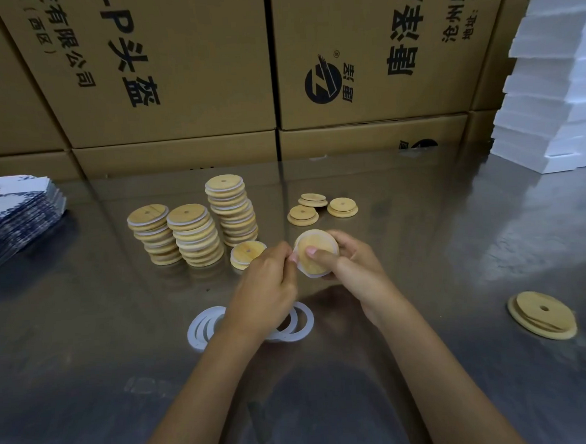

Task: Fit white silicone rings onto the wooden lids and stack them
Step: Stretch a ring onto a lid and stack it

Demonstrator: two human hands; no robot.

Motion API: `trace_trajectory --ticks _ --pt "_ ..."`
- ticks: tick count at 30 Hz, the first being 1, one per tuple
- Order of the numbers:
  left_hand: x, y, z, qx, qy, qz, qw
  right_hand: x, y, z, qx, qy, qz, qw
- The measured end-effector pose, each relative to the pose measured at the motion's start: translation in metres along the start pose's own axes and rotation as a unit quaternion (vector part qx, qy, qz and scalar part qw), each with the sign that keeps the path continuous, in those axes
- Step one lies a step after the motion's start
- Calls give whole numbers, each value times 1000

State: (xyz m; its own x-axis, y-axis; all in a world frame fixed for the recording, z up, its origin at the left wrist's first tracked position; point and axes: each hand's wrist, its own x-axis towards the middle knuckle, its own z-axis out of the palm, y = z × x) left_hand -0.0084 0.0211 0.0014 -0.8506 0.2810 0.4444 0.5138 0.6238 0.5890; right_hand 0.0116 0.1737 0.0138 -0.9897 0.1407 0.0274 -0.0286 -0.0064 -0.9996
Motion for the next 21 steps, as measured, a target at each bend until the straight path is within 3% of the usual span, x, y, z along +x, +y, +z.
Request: trace_trajectory --ticks 7,11,21 --pt "1 3 -3 0 10 -20 1000 -2 -2 -1 1 -12 -14 1000" --pt "2 2 -3 -61 22 -56 996 -4 -4 -3 18 -32 -19 999" --pt "5 0 -3 -87 -23 -13 996 2 3 -9 125 -25 44 991"
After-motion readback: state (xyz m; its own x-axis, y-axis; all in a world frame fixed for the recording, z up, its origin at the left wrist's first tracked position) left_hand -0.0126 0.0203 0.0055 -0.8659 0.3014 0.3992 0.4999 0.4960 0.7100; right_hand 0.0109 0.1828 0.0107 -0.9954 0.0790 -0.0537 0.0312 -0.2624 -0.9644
